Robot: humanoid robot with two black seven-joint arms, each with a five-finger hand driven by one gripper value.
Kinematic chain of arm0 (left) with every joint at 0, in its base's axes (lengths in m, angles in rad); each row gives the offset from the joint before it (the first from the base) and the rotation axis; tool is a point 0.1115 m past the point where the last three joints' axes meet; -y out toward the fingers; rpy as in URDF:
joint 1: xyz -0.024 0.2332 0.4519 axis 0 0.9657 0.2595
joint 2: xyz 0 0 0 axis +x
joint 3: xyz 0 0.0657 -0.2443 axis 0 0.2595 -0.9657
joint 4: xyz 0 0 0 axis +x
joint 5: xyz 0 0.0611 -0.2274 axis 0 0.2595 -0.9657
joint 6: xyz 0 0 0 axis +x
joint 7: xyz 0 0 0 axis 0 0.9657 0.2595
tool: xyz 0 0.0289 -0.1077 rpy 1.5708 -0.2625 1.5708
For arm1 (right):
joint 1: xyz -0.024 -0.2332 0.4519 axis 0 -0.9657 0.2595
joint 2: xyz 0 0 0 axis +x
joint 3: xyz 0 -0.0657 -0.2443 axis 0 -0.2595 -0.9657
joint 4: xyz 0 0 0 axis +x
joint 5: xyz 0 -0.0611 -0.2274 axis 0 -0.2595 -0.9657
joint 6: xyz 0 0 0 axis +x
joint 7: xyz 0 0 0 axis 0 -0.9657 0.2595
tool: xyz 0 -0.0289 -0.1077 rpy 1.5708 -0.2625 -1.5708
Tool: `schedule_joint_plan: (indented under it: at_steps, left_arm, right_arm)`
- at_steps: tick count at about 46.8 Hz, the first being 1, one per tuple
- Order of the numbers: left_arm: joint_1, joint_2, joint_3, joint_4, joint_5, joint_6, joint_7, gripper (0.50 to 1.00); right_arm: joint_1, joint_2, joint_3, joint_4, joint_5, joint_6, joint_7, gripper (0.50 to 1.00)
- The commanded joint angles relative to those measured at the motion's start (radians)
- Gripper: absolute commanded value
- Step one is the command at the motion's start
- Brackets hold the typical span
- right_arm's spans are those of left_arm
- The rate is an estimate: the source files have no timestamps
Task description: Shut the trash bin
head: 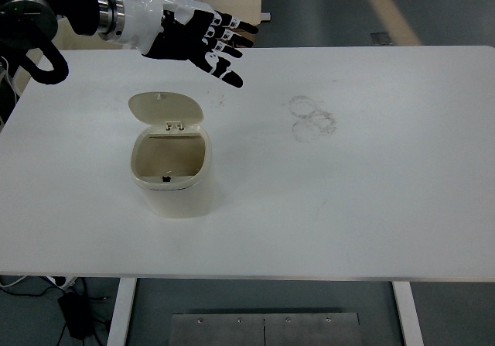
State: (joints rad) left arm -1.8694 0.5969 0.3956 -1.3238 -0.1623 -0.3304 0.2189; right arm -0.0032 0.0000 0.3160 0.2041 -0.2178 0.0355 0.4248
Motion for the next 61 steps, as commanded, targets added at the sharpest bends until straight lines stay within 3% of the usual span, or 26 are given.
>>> schedule_joint_plan:
  at_steps: [1,20,32,45,61]
  left_arm:
    - [-0.027,0.000,0.035,-0.015,0.000,-0.010,0.008,1.000]
    - [-0.166,-0.003,0.253,-0.107,0.015,-0.053,0.016,1.000]
    - [-0.178,0.004,0.293,-0.109,0.055,-0.058,0.016,1.000]
    - [-0.223,0.046,0.321,-0.184,0.055,-0.130,0.016,1.000]
    - [-0.280,0.053,0.407,-0.229,0.055,-0.131,0.022,1.000]
  right_arm:
    - [0.000,0.000,0.000,0.000,0.000,0.000,0.000,0.991]
    - [0.002,0.000,0.000,0.000,0.000,0.000,0.000,0.991]
    - [0.003,0.000,0.000,0.000,0.000,0.000,0.000,0.991]
    - [0.005,0.000,0.000,0.000,0.000,0.000,0.000,0.993]
    - [0.005,0.000,0.000,0.000,0.000,-0.002,0.000,0.991]
